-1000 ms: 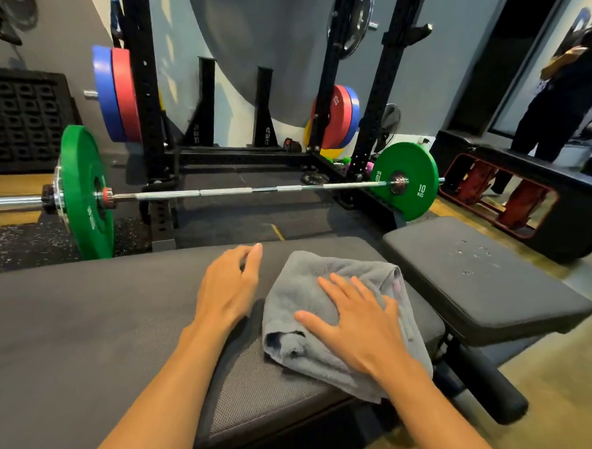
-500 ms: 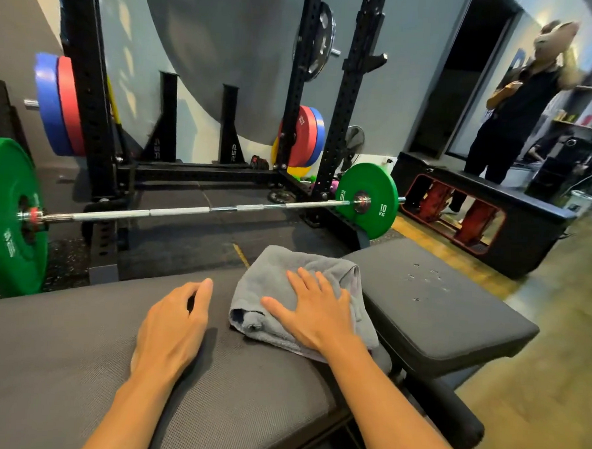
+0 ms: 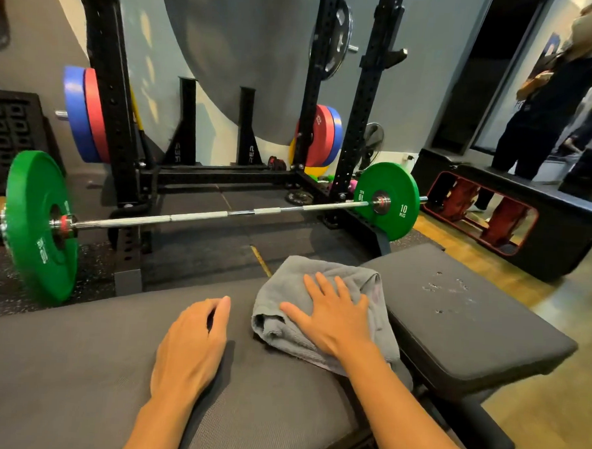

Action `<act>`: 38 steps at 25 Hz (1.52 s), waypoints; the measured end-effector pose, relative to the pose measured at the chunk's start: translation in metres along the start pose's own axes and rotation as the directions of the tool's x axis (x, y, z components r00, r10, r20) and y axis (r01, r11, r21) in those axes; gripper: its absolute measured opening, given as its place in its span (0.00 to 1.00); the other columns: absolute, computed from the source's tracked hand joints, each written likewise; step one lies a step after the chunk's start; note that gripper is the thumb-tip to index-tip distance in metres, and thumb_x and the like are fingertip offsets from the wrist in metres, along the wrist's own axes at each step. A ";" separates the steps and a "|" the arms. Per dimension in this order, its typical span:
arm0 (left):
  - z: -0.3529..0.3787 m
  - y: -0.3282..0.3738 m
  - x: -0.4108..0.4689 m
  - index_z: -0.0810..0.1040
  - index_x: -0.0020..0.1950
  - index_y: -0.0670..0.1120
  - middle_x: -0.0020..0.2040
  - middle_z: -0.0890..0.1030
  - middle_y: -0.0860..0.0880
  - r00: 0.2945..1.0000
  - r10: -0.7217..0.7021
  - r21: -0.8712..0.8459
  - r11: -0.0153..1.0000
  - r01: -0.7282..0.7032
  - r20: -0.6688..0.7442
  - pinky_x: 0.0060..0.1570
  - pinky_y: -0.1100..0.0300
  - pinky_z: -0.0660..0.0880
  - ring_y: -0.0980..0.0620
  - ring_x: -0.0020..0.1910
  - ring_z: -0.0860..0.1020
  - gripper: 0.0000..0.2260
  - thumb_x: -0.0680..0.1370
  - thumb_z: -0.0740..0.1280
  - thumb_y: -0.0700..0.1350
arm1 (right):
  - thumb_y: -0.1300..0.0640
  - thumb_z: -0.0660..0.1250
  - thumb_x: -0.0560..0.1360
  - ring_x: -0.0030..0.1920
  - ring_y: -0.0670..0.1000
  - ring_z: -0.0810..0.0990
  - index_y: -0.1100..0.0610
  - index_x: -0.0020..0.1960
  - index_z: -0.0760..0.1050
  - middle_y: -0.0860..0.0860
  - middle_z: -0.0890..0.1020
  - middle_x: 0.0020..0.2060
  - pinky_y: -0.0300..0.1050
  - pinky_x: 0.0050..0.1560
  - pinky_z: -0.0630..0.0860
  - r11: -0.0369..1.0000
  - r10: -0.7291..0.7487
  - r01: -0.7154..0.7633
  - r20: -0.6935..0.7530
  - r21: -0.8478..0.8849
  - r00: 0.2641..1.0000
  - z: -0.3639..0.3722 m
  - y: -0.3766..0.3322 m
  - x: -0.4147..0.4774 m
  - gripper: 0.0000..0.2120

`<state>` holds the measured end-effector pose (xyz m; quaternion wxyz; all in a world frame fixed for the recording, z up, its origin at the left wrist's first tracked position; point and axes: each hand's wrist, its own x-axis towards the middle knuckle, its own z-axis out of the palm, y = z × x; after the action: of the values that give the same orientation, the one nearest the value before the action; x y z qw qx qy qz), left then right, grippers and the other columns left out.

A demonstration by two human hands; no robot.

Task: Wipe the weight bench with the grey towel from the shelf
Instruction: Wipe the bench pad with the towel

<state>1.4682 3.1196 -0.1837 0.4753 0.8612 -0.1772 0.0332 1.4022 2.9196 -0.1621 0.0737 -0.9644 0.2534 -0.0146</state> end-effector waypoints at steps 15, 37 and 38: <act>0.034 0.024 0.002 0.82 0.49 0.52 0.50 0.83 0.52 0.992 0.112 0.133 0.984 -0.119 0.062 0.54 0.50 0.73 0.48 0.52 0.77 0.09 0.78 0.62 0.48 | 0.21 0.45 0.68 0.55 0.55 0.79 0.46 0.60 0.76 0.47 0.81 0.56 0.65 0.46 0.73 0.991 -0.127 0.110 -0.316 -0.071 0.940 0.019 -0.009 -0.084 0.39; 0.230 0.148 0.034 0.76 0.61 0.54 0.61 0.79 0.52 0.986 0.138 -0.002 0.990 -0.139 0.089 0.63 0.47 0.69 0.47 0.61 0.75 0.16 0.80 0.54 0.56 | 0.22 0.38 0.68 0.78 0.52 0.54 0.42 0.76 0.58 0.48 0.60 0.78 0.68 0.72 0.42 0.996 -0.049 0.041 -0.106 -0.075 0.993 -0.029 0.247 -0.003 0.43; 0.238 0.149 0.041 0.76 0.62 0.55 0.62 0.79 0.53 0.984 0.154 -0.005 0.988 -0.155 0.088 0.62 0.48 0.70 0.48 0.62 0.75 0.16 0.80 0.54 0.57 | 0.22 0.38 0.68 0.79 0.52 0.46 0.42 0.78 0.51 0.48 0.52 0.80 0.69 0.72 0.37 0.997 -0.045 0.042 -0.045 -0.064 0.998 -0.024 0.245 0.009 0.44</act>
<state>1.4298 2.8379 -0.1841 0.4622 0.8459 -0.2641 0.0322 1.2894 2.7009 -0.1753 0.0368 -0.9709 0.2345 -0.0308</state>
